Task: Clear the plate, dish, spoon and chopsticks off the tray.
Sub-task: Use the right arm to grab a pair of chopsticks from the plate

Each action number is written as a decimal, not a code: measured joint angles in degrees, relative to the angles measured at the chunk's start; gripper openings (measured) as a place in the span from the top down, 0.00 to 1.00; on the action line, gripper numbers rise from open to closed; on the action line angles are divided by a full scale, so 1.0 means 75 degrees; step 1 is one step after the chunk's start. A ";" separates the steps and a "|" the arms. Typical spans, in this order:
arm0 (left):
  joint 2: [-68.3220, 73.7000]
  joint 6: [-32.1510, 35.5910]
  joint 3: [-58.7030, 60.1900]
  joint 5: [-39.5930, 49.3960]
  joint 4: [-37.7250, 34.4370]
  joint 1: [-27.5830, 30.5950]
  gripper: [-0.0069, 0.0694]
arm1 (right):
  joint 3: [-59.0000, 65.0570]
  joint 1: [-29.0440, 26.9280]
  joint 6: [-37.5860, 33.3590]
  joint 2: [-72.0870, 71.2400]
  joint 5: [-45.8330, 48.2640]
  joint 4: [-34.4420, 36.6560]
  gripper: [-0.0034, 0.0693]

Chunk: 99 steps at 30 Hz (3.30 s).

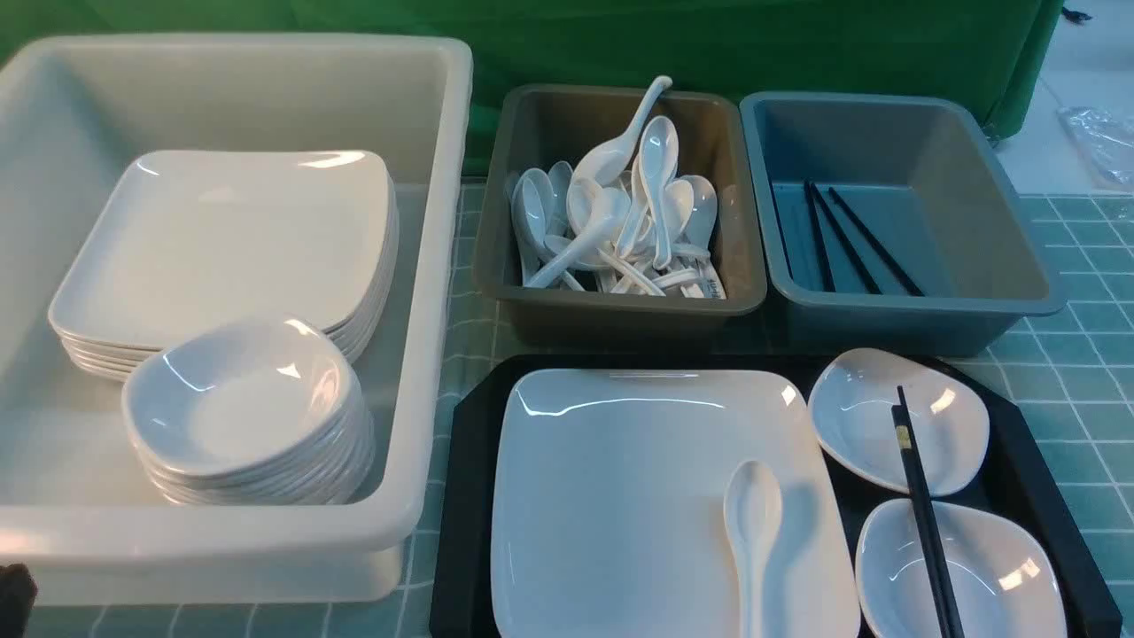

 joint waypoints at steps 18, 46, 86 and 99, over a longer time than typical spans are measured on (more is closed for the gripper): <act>0.0000 0.0000 0.0000 0.0007 0.0000 0.0000 0.89 | 0.0000 0.0000 0.0000 0.0000 0.0007 0.0000 0.62; 0.1559 -0.2152 -0.2416 -0.0595 -0.0824 -0.0321 0.89 | 0.0000 0.0000 0.0000 0.0000 -0.0002 0.0000 0.62; 0.6704 0.4404 -0.5190 0.2306 -0.4919 -0.2909 0.89 | -0.5403 0.2346 0.1465 0.7262 0.3672 0.0197 0.66; 0.5557 0.5056 -0.5190 0.2778 -0.5130 -0.2909 0.89 | -0.6096 0.2345 0.1417 1.0730 0.3155 0.0047 0.37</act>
